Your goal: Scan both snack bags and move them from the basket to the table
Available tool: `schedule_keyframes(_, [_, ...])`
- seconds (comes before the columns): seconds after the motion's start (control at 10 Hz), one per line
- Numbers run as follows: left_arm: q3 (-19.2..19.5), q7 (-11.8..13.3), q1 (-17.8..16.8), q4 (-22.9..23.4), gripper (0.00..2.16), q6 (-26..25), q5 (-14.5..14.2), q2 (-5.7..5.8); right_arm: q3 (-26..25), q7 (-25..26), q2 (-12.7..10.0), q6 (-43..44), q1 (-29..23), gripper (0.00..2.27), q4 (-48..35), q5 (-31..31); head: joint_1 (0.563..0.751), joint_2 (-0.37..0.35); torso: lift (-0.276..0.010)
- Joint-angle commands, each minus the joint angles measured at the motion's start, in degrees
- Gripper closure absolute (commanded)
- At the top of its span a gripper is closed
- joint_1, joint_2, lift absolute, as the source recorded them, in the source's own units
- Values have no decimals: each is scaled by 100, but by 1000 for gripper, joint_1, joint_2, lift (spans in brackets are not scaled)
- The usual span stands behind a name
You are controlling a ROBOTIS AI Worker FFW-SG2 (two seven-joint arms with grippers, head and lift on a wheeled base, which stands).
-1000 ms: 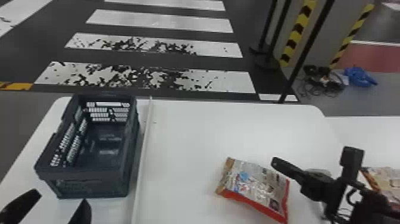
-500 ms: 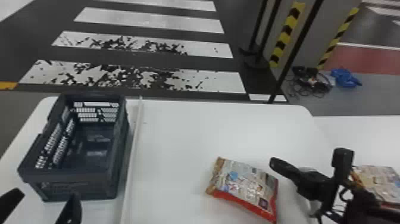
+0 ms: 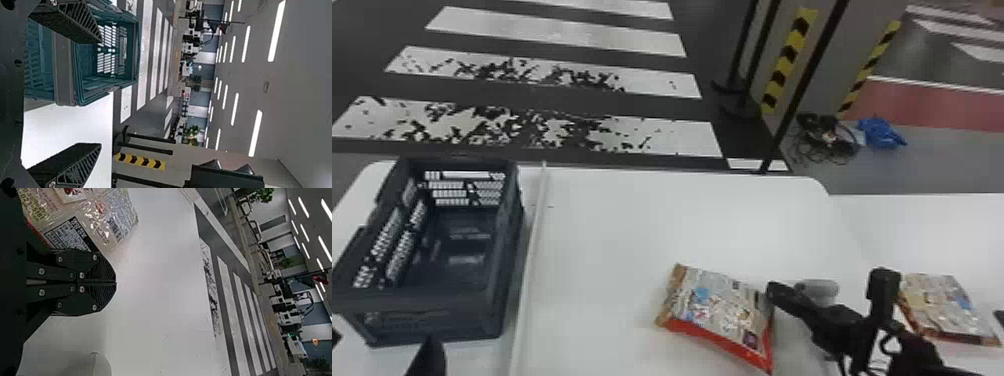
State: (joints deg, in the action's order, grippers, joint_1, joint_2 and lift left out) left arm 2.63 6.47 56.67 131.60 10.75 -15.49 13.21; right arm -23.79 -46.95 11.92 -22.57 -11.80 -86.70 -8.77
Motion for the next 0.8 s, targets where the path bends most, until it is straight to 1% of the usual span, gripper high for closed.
schedule_keyframes(0.0, [-25, 12, -25, -30, 53, 1, 2, 15, 24, -24, -5, 28, -130, 2246, -4, -72, 695, -219, -98])
schedule_keyframes(0.2, [-52, 30, -77, -65, 53, 1, 2, 68, 24, -60, -41, 11, -385, 2246, -83, -239, 695, -220, -98])
schedule_keyframes(0.4, [-61, 47, -192, -161, 53, -16, -42, 94, -11, -68, -93, -95, -833, 2246, -497, -564, 695, -219, -98])
schedule_keyframes(0.6, [-69, 74, -323, -302, 53, -16, -138, 129, -178, -68, -366, -429, -1255, 2246, -1059, -784, 695, -210, -98])
schedule_keyframes(0.7, [-61, 74, -394, -346, 53, -16, -173, 147, -187, -60, -454, -569, -1492, 2246, -1375, -951, 695, -201, -98])
